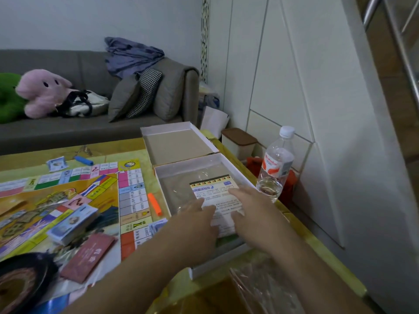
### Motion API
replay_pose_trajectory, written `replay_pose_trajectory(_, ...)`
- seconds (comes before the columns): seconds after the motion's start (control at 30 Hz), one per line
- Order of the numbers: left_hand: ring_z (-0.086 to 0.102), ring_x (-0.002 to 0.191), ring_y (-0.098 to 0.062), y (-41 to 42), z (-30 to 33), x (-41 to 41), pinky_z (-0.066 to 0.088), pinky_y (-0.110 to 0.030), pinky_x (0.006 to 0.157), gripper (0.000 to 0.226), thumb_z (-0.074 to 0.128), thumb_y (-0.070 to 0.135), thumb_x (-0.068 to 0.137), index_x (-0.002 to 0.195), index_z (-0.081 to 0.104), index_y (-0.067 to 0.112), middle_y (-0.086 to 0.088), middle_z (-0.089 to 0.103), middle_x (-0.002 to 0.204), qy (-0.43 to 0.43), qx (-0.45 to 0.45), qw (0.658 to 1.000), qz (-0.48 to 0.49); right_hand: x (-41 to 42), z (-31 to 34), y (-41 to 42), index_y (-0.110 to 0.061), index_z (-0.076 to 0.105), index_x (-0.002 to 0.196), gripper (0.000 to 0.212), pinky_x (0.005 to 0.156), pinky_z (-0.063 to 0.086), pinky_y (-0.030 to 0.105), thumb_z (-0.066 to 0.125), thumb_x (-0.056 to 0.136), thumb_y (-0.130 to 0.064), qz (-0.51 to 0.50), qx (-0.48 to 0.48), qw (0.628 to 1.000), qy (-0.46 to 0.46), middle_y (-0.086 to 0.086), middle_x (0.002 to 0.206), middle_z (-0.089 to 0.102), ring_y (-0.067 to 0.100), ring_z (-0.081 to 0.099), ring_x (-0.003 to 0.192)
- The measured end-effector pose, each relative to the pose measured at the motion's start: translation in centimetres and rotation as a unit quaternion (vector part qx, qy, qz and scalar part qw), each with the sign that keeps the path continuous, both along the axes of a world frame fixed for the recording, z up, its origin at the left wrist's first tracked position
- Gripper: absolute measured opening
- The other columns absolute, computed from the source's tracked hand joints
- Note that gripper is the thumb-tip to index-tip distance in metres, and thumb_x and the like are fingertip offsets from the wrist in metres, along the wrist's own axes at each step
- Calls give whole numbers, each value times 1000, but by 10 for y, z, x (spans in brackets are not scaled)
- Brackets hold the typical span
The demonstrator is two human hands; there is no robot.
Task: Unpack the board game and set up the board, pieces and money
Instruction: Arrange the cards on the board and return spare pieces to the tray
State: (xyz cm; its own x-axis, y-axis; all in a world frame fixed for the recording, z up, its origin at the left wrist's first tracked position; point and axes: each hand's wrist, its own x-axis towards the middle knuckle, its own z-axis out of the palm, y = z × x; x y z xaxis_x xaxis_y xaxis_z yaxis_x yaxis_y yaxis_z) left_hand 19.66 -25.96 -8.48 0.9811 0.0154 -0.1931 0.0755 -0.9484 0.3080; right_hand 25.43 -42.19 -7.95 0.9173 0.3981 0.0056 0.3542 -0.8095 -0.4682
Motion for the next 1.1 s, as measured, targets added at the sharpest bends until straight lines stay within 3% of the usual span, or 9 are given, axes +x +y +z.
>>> replay_pose_trajectory(0.17,35,149,-27,5,-13,1,38,-47,120,53,41,48,107,157,34,32,4,32,161,36,19,998,-39,-3,-21,2,-45,25,162,61,130,15,49,51,109,-34,62,-59,994,73,-16,174,12,15,5,161)
replay_pose_trajectory(0.3,59,118,-16,13,-5,6,55,-28,91,28,46,35,107,130,61,27,9,57,136,-46,-77,995,39,-8,-15,0,-41,42,156,53,125,36,44,58,106,-33,20,11,999,41,-18,167,32,11,28,154)
replay_pose_trajectory(0.4,63,93,-10,27,-5,13,58,-26,76,18,48,30,104,109,65,25,6,66,116,-124,-81,985,88,-15,-10,3,-36,56,143,41,102,59,38,63,104,-28,-10,41,998,39,-16,153,49,13,50,139)
replay_pose_trajectory(0.5,63,92,-14,48,-1,30,60,-35,83,18,52,25,103,114,66,21,2,64,111,-177,-93,967,159,-15,-3,11,-34,60,128,26,87,65,34,62,104,-25,-23,53,998,37,-13,143,56,15,59,128)
replay_pose_trajectory(0.63,64,93,-21,90,1,67,60,-36,78,28,49,16,105,131,58,21,-6,56,124,-217,-144,933,250,-14,6,21,-37,58,118,17,88,64,33,60,105,-27,-27,73,997,28,-16,133,58,12,61,120)
replay_pose_trajectory(0.73,63,89,-27,131,-4,101,62,-42,75,46,50,4,99,139,53,26,-14,55,128,-194,-90,939,269,-10,13,27,-36,56,111,8,96,60,28,56,107,-29,-14,74,997,15,-20,126,55,7,55,117)
replay_pose_trajectory(0.83,64,103,-32,162,-9,132,61,-45,86,58,52,0,97,147,51,28,-16,59,130,-143,2,961,237,-1,19,33,-35,52,110,6,104,53,24,51,109,-30,5,57,998,5,-22,124,52,5,50,118)
replay_pose_trajectory(0.97,65,93,-23,189,-22,163,57,-33,78,34,64,10,94,127,68,19,-6,68,112,-60,109,978,166,4,21,44,-40,47,108,6,111,44,18,49,109,-34,16,41,999,-2,-26,124,50,2,46,118)
replay_pose_trajectory(1.1,67,85,-22,199,-27,168,60,-34,74,16,70,17,92,108,73,17,-3,69,95,-100,133,971,172,3,18,58,-41,44,105,8,108,34,12,48,110,-35,30,12,999,-16,-24,123,52,0,41,113)
